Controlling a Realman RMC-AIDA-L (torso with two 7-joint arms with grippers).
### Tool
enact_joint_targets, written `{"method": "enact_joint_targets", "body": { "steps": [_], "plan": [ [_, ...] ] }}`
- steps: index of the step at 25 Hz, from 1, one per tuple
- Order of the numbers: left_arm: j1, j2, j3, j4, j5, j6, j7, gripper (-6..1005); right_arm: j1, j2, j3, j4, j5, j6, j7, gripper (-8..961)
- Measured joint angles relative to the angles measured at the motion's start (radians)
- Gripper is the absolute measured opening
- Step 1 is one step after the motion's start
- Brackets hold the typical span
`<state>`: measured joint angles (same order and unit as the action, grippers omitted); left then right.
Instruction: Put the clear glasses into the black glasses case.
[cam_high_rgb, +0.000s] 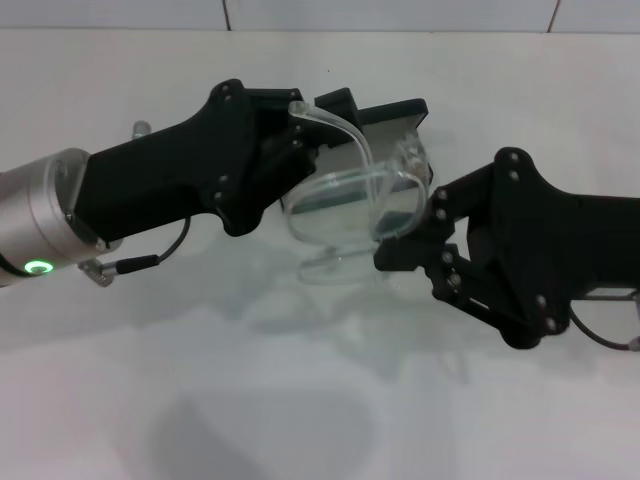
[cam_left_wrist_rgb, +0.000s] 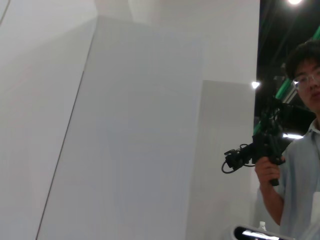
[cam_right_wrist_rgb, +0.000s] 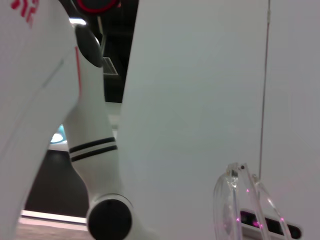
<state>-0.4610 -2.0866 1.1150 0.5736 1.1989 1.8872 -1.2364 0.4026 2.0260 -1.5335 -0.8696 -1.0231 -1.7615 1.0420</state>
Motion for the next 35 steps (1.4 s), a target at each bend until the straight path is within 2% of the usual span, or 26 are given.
{"method": "enact_joint_targets", "body": {
  "steps": [7, 28, 35],
  "plan": [
    [-0.007, -0.002, 0.016, 0.002, -0.007, 0.033, -0.011, 38, 0.002, -0.002, -0.009, 0.006, 0.0, 0.061, 0.015, 56],
    [0.001, 0.0, 0.015, 0.003, -0.034, 0.034, -0.014, 38, 0.001, -0.003, -0.011, 0.001, -0.002, 0.036, 0.02, 57],
    [-0.007, -0.001, 0.054, 0.003, -0.032, 0.036, -0.013, 38, 0.011, -0.001, -0.011, 0.007, 0.001, 0.068, 0.02, 57]
  ]
}}
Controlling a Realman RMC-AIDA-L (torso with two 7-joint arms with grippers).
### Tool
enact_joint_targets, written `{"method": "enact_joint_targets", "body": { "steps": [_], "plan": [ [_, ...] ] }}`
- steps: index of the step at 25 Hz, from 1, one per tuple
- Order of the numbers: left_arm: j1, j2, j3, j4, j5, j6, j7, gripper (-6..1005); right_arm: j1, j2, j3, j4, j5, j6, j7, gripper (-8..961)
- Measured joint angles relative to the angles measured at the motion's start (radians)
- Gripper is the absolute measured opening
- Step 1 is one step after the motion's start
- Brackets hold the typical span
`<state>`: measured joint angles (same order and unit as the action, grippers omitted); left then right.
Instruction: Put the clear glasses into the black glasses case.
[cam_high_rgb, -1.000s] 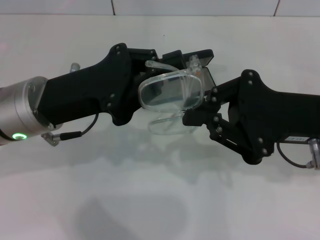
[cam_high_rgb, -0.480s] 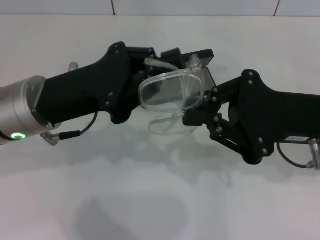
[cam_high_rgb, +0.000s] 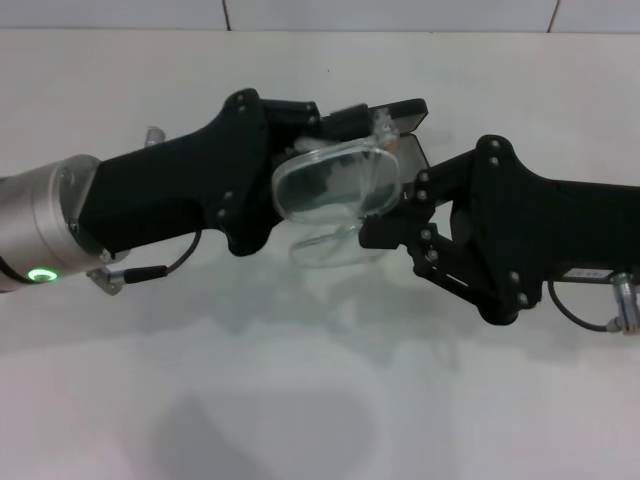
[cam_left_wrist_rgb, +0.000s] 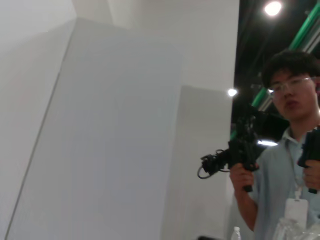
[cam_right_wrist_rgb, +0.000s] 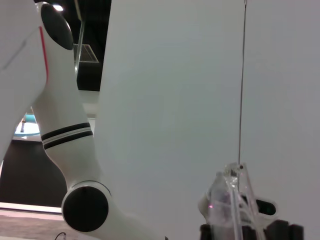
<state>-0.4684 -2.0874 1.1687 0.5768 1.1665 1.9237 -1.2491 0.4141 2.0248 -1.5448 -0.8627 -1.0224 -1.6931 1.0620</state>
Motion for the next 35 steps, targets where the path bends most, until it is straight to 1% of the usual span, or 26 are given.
{"method": "enact_joint_targets", "body": {
  "steps": [7, 12, 15, 18, 21, 22, 23, 24, 26, 29, 30, 31, 33, 35],
  "plan": [
    [0.002, 0.0, -0.001, 0.0, -0.003, -0.003, 0.006, 38, 0.002, 0.0, 0.0, 0.001, 0.001, 0.0, 0.001, 57],
    [0.017, 0.001, -0.057, -0.009, -0.008, -0.022, 0.015, 38, -0.006, -0.002, 0.001, 0.0, 0.0, -0.028, 0.001, 57],
    [0.042, 0.007, -0.129, -0.004, 0.017, -0.028, 0.015, 38, -0.007, -0.008, 0.01, 0.0, -0.005, -0.018, 0.021, 57],
    [0.07, 0.022, -0.202, -0.002, 0.088, -0.048, 0.011, 38, -0.003, -0.017, 0.054, -0.005, -0.049, 0.032, 0.11, 57],
    [0.109, 0.037, -0.232, 0.01, 0.178, -0.081, 0.012, 38, 0.017, -0.022, 0.156, -0.034, -0.168, 0.075, 0.228, 57],
    [0.13, 0.04, -0.234, 0.025, 0.208, -0.091, 0.014, 38, 0.032, -0.022, 0.196, -0.055, -0.23, 0.086, 0.279, 56],
    [0.148, 0.043, -0.234, 0.043, 0.229, -0.098, 0.015, 38, 0.067, -0.026, 0.257, -0.113, -0.361, 0.109, 0.406, 56],
    [0.16, 0.043, -0.234, 0.057, 0.242, -0.102, 0.015, 38, 0.067, -0.026, 0.257, -0.113, -0.361, 0.109, 0.406, 56],
    [0.203, 0.041, -0.235, 0.104, 0.271, -0.117, 0.016, 38, 0.126, -0.032, 0.3, -0.181, -0.525, 0.132, 0.559, 56],
    [0.225, 0.035, -0.236, 0.125, 0.277, -0.124, 0.016, 38, 0.221, -0.038, 0.339, -0.238, -0.737, 0.142, 0.701, 55],
    [0.227, 0.035, -0.237, 0.126, 0.278, -0.125, 0.015, 38, 0.249, -0.039, 0.347, -0.247, -0.785, 0.143, 0.731, 55],
    [0.227, 0.034, -0.236, 0.127, 0.279, -0.125, 0.015, 38, 0.308, -0.043, 0.352, -0.253, -0.888, 0.142, 0.79, 55],
    [0.227, 0.034, -0.235, 0.127, 0.281, -0.125, 0.014, 38, 0.388, -0.047, 0.354, -0.25, -1.013, 0.139, 0.854, 55],
    [0.226, 0.033, -0.233, 0.127, 0.287, -0.124, 0.013, 38, 0.47, -0.043, 0.356, -0.236, -1.162, 0.137, 0.907, 55]
  ]
}}
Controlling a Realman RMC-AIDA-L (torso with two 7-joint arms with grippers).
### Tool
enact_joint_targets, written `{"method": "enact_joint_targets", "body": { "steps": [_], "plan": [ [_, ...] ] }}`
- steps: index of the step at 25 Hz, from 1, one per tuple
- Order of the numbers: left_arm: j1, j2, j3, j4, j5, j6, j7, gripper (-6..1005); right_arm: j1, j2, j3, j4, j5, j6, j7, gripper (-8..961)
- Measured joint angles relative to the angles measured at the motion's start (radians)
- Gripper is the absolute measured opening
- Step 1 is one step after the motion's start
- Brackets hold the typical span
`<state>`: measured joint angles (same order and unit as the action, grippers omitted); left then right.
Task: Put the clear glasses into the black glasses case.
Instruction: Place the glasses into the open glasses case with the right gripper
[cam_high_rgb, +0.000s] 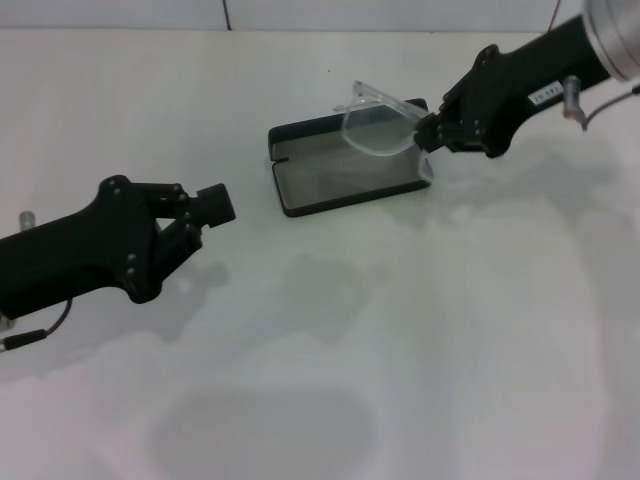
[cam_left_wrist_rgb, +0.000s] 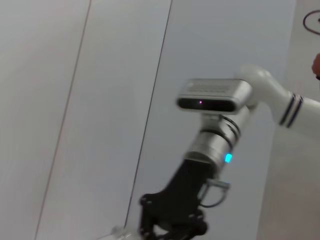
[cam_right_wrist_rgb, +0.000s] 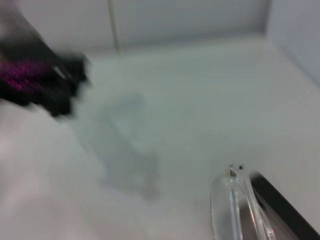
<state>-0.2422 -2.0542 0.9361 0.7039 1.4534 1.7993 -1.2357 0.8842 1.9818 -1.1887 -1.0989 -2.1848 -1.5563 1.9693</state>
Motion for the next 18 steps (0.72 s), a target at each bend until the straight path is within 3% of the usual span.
{"method": "enact_joint_targets", "body": {
  "steps": [5, 9, 15, 18],
  "plan": [
    [-0.014, -0.011, 0.002, 0.0, 0.025, 0.0, 0.002, 38, 0.138, 0.032, -0.012, 0.047, -0.242, -0.014, 0.025, 57],
    [-0.019, -0.012, 0.002, 0.0, 0.033, 0.0, 0.002, 38, 0.22, 0.038, -0.09, 0.123, -0.289, 0.007, 0.024, 60],
    [-0.021, -0.005, 0.003, 0.011, 0.062, 0.001, 0.001, 38, 0.218, 0.041, -0.268, 0.117, -0.293, 0.122, -0.029, 65],
    [-0.021, -0.004, 0.002, 0.028, 0.087, 0.001, -0.003, 38, 0.213, 0.044, -0.309, 0.116, -0.291, 0.156, -0.09, 67]
  ]
}}
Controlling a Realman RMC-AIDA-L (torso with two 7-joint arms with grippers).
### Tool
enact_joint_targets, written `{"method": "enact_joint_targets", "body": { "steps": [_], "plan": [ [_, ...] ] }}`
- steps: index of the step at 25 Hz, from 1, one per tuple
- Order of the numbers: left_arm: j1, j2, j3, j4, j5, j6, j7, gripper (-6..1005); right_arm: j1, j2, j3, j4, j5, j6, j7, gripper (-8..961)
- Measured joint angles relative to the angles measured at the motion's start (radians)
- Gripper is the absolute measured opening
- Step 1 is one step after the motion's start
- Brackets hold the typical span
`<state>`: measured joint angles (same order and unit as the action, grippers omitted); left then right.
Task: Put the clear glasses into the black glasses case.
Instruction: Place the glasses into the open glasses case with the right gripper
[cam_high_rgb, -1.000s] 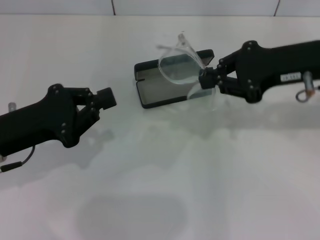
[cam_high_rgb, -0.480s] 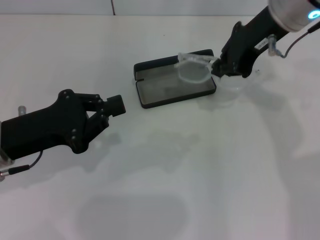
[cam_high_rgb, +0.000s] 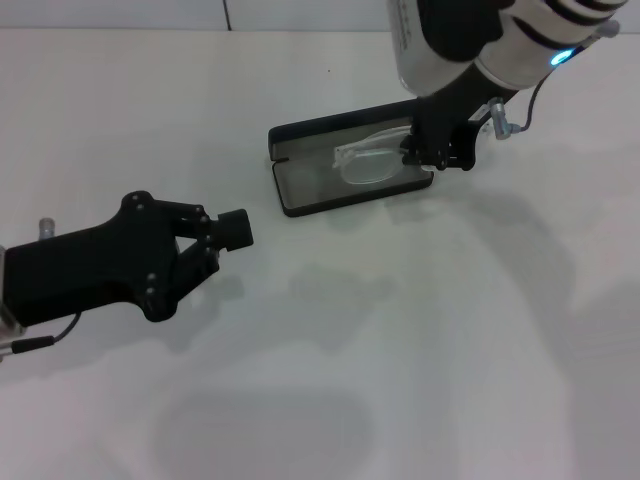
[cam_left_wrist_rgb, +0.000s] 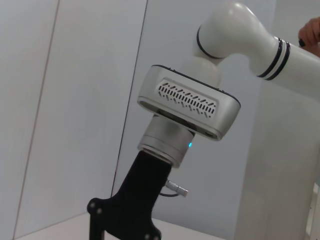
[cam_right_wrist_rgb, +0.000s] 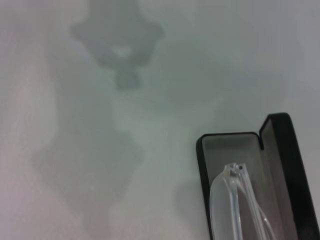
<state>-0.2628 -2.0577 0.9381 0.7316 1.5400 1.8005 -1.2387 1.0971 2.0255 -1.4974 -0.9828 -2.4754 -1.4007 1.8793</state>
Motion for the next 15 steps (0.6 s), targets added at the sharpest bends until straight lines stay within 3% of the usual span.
{"method": "enact_joint_targets", "body": {
  "steps": [15],
  "plan": [
    [-0.02, -0.013, 0.001, 0.002, 0.004, -0.002, -0.001, 38, -0.024, 0.002, -0.086, 0.096, 0.059, 0.184, -0.103, 77]
  ]
}}
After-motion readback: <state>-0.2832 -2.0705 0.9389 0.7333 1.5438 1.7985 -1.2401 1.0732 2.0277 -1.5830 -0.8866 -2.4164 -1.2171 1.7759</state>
